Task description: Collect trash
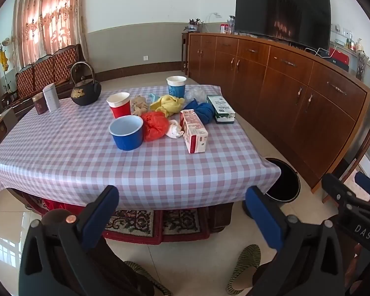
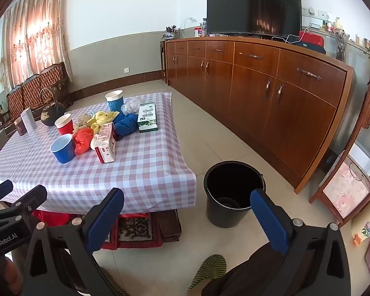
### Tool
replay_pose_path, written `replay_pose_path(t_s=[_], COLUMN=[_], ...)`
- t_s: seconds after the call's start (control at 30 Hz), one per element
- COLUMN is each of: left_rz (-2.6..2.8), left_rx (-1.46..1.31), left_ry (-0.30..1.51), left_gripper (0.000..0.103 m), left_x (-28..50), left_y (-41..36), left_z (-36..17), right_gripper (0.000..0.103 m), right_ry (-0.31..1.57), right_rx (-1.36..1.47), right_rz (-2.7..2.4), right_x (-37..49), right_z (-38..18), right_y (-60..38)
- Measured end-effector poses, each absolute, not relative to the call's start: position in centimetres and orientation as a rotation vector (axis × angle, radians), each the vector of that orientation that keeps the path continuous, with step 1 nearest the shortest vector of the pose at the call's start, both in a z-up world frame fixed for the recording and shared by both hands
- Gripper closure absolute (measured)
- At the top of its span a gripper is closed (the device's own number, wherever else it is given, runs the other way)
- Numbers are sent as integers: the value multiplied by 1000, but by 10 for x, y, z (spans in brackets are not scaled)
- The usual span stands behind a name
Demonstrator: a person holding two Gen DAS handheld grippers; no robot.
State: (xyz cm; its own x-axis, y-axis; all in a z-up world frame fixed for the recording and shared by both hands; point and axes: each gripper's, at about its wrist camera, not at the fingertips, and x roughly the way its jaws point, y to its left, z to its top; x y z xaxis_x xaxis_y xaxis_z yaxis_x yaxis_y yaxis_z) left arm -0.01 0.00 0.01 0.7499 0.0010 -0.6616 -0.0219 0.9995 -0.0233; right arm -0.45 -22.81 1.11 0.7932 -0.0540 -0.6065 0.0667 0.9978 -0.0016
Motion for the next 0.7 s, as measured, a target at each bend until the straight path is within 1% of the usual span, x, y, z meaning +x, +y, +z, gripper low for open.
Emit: replay_pose_path(t_s=[0.17,0.7], left_rz=[9,0], left_rx=[-43,-47], left_ry=[668,641], left_gripper=[0,0], left_x=[-5,-5], left_y=[-1,-2], left_z=[2,11], right_gripper=[0,0], right_ry=[640,605], right_rx=[18,31], right_rz=[-64,-72], right_x=[-1,-10], right_z=[8,16], right_y=[-230,-232])
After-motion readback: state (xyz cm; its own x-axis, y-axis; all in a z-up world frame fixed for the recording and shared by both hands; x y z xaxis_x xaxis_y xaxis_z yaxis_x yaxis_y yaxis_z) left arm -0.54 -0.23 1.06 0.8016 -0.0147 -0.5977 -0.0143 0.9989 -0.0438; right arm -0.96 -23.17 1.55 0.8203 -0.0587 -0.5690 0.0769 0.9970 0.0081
